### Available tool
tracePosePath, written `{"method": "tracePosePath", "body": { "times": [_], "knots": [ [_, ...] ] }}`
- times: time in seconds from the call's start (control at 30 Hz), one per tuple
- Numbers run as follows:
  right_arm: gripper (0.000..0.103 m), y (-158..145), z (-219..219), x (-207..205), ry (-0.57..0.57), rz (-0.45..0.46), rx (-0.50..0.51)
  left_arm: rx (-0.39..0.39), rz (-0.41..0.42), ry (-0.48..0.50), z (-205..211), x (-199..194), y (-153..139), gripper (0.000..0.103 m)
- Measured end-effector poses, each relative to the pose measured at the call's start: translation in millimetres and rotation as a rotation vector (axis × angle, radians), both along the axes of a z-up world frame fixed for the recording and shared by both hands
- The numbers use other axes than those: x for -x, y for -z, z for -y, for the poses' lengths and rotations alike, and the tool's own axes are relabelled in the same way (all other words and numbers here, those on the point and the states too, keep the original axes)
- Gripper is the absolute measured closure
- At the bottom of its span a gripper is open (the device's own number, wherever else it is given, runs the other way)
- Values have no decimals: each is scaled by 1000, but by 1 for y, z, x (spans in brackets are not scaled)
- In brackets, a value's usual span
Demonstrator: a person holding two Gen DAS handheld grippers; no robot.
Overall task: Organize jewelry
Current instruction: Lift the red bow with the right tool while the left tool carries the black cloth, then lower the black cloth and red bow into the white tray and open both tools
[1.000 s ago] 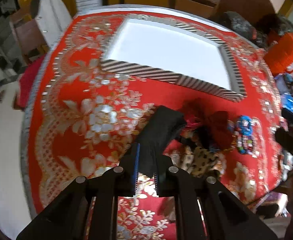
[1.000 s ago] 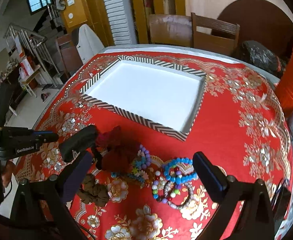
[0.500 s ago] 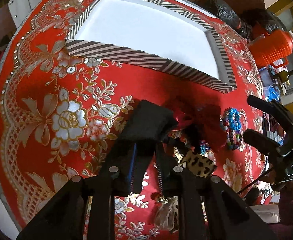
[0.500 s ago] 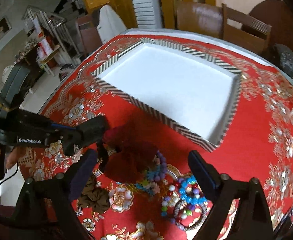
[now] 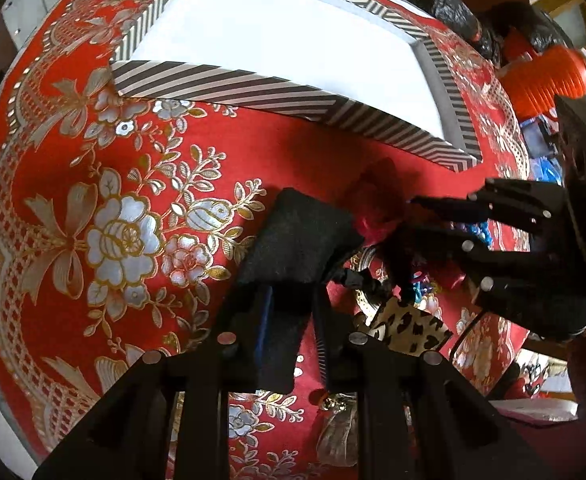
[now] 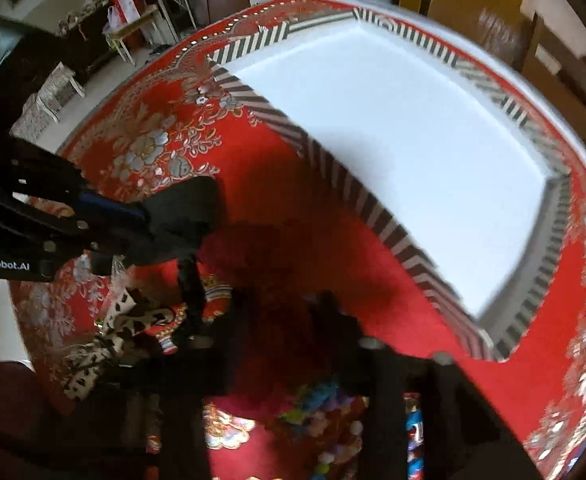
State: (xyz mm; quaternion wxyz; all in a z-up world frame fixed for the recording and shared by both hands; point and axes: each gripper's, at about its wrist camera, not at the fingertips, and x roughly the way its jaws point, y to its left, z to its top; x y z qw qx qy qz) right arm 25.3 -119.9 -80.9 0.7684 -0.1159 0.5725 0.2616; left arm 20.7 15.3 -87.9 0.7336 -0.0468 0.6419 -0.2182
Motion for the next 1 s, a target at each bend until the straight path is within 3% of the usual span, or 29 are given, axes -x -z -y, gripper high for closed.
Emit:
{"method": "tracePosePath", "body": {
  "times": [0.07, 0.37, 0.57, 0.77, 1.0],
  "knots": [
    [87, -5, 3, 2, 18, 9, -17, 0, 25, -28, -4, 1, -1, 103],
    [88, -59, 47, 16, 174, 86, -178, 54, 118, -87, -22, 1, -38, 103],
    [88, -88, 73, 16, 265, 153, -211, 66, 175, -105, -28, -5, -63, 103],
    [87, -97, 98, -3, 409, 177, -206, 68, 250, -127, -26, -30, -95, 103],
    [87, -82, 109, -37, 544, 145, -241, 28, 283, -190, -19, -90, -97, 103]
  ]
}}
